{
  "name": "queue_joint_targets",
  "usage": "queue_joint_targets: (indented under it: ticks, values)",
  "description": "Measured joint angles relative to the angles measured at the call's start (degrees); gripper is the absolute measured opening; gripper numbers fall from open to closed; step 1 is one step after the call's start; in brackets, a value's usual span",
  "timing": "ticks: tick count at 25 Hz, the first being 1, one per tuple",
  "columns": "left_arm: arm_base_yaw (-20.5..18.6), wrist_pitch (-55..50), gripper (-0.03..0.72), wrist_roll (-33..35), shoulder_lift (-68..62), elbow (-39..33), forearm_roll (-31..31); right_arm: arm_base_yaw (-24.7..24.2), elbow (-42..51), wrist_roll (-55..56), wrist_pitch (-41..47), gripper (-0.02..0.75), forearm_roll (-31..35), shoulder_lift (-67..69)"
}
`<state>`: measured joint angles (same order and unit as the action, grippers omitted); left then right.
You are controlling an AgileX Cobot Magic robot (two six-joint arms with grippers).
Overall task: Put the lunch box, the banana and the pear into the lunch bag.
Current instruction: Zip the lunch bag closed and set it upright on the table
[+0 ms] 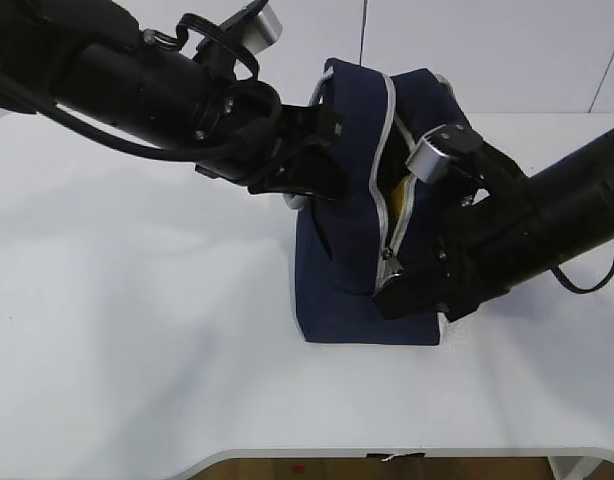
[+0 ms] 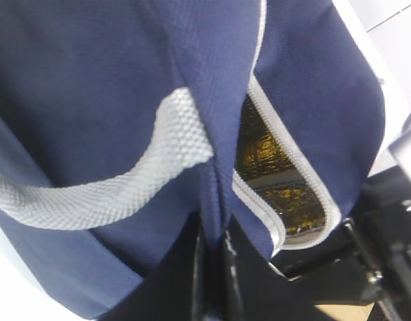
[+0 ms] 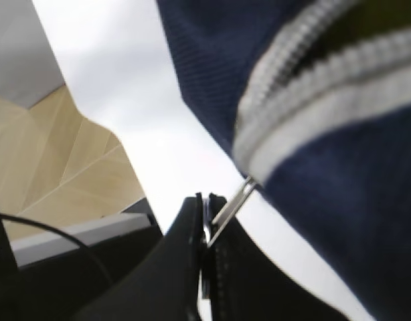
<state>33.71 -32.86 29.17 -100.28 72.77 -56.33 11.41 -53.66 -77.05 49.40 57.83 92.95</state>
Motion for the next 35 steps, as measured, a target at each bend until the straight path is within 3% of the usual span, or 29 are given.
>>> queue_joint_targets:
  ticks: [16, 35]
  values:
    - [0.0, 0.2, -0.005, 0.3, 0.0, 0.0, -0.2, 0.0, -14.3, 15.6, 15.0, 0.006, -21.3, 0.0]
    - [0.1, 1.1, -0.005, 0.4, 0.0, 0.1, -1.3, 0.2, -24.7, 26.0, 20.2, 0.006, -31.6, 0.0]
